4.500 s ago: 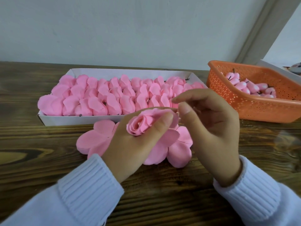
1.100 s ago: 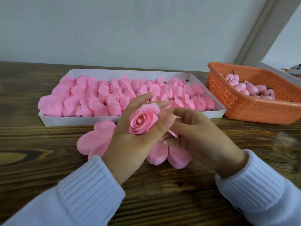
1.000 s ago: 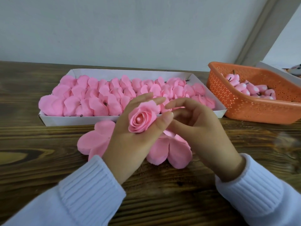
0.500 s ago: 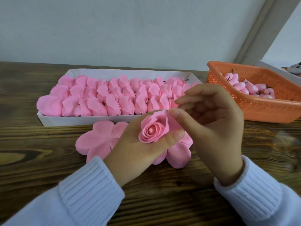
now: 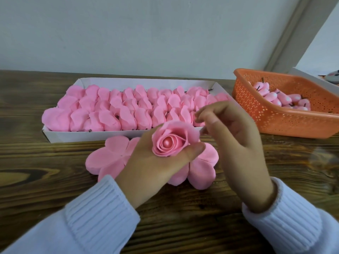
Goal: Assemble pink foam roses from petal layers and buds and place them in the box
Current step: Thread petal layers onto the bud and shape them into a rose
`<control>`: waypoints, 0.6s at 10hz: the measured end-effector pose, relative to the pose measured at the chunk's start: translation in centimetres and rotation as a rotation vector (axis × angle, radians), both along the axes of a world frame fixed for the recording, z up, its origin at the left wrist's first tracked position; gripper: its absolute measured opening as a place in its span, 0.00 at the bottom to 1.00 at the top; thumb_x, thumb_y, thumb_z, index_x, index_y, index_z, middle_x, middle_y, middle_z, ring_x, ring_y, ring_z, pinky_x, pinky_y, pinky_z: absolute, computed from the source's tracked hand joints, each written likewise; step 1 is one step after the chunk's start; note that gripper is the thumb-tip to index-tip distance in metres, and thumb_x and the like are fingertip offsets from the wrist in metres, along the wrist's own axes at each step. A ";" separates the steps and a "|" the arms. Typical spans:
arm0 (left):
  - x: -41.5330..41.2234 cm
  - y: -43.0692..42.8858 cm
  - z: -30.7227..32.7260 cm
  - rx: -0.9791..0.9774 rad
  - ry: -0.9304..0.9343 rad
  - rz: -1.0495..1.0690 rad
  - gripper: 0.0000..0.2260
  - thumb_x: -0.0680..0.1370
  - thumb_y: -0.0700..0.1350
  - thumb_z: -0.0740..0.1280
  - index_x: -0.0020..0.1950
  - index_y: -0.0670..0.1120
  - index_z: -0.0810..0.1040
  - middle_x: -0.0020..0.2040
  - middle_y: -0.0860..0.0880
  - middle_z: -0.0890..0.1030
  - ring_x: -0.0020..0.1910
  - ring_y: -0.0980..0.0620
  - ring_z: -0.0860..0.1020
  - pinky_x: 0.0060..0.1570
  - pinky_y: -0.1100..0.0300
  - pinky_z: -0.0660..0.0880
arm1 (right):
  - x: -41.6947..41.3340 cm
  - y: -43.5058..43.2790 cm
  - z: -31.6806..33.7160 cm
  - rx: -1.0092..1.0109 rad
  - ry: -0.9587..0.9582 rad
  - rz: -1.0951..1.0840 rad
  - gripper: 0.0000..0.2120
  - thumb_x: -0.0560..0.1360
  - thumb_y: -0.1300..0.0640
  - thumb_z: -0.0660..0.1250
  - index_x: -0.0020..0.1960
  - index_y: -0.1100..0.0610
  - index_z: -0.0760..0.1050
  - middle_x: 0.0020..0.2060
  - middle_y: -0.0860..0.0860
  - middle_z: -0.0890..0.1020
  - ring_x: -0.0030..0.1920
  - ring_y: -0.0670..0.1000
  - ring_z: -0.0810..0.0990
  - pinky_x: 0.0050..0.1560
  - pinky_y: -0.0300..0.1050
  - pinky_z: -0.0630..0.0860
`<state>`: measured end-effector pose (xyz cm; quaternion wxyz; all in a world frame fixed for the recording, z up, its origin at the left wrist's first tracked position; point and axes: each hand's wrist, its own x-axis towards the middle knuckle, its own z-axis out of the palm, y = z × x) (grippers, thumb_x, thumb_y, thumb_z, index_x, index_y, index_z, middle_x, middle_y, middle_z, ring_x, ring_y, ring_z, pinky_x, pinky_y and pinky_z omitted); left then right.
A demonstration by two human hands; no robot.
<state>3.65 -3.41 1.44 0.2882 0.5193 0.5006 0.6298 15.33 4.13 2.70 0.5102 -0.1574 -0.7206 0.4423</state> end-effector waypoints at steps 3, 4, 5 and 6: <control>0.3 -0.6 -0.6 0.006 0.055 0.010 0.21 0.60 0.40 0.75 0.43 0.60 0.70 0.33 0.79 0.73 0.39 0.81 0.72 0.41 0.85 0.66 | -0.1 0.2 -0.4 0.343 -0.095 -0.004 0.05 0.76 0.57 0.63 0.41 0.56 0.75 0.39 0.51 0.78 0.44 0.53 0.77 0.45 0.53 0.74; 0.0 -0.6 -0.7 -0.010 0.108 -0.012 0.13 0.60 0.43 0.70 0.38 0.56 0.71 0.34 0.81 0.72 0.41 0.82 0.71 0.41 0.85 0.65 | -0.1 -0.3 -0.2 0.226 -0.061 0.108 0.04 0.74 0.56 0.64 0.48 0.56 0.73 0.43 0.49 0.78 0.45 0.53 0.77 0.46 0.48 0.75; 0.0 -0.4 -0.3 -0.017 0.208 -0.017 0.22 0.60 0.41 0.67 0.40 0.70 0.77 0.35 0.82 0.71 0.42 0.82 0.71 0.42 0.84 0.66 | -0.1 -0.7 -0.4 0.083 -0.111 0.263 0.17 0.70 0.56 0.68 0.57 0.55 0.69 0.50 0.46 0.78 0.45 0.52 0.78 0.45 0.39 0.76; 0.1 -0.5 -0.6 0.003 0.248 0.008 0.34 0.60 0.41 0.66 0.41 0.84 0.67 0.38 0.82 0.72 0.45 0.80 0.72 0.45 0.82 0.68 | -0.2 -1.0 -0.8 -0.031 -0.204 0.299 0.22 0.69 0.56 0.72 0.61 0.54 0.70 0.54 0.50 0.78 0.47 0.46 0.80 0.45 0.39 0.77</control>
